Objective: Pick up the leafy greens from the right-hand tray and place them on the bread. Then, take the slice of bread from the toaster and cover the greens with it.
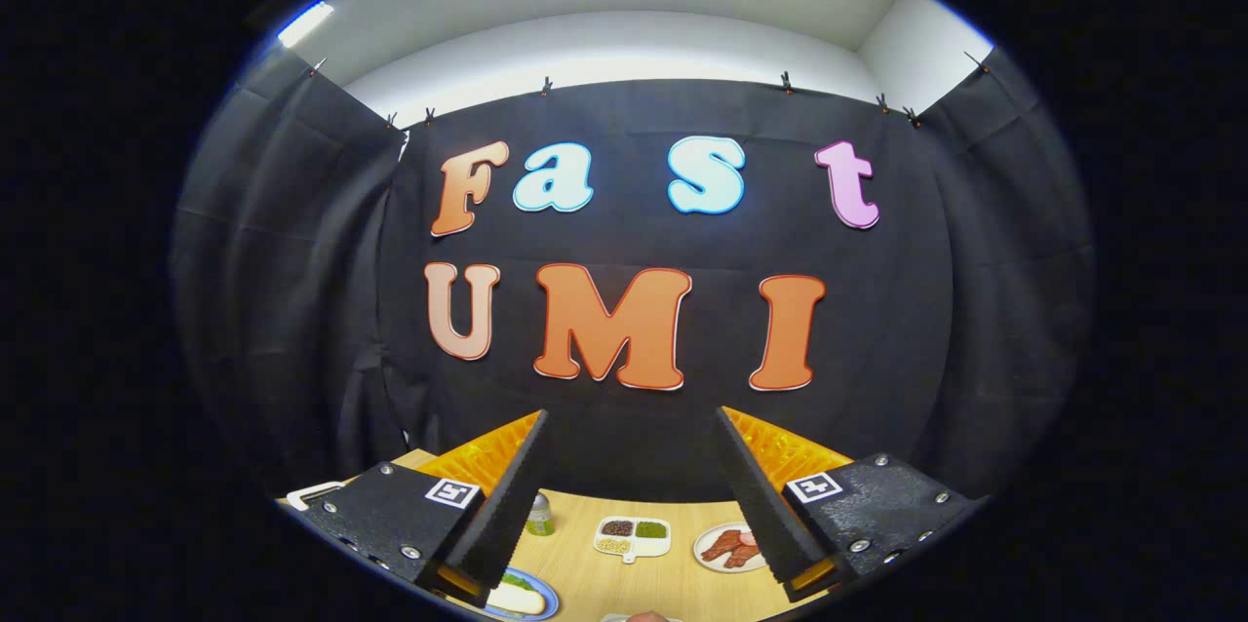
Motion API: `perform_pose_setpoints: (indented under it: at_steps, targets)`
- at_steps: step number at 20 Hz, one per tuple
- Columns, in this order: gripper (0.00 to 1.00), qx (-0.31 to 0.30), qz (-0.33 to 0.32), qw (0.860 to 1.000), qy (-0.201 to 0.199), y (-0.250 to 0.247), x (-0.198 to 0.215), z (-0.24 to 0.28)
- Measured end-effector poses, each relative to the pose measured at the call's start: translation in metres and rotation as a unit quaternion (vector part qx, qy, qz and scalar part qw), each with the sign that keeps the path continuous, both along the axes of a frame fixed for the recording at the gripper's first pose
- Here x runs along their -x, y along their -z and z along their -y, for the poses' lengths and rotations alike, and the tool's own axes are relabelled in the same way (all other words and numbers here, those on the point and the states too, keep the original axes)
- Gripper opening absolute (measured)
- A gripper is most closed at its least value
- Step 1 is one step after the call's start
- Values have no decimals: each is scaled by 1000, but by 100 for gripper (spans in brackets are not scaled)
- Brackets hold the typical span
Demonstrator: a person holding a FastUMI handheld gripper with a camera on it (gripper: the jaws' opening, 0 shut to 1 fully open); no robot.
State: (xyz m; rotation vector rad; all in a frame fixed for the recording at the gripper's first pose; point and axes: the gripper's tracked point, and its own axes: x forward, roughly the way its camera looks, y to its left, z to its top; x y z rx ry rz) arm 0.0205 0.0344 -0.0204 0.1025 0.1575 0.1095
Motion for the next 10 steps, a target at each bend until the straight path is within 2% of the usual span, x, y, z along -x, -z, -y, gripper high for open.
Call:
perform_pose_setpoints:
  at_steps: [5,10]
  targets:
    - [98,17,35,999,30,-20,3,16]
    - [99,5,47,998,40,-28,13,22]
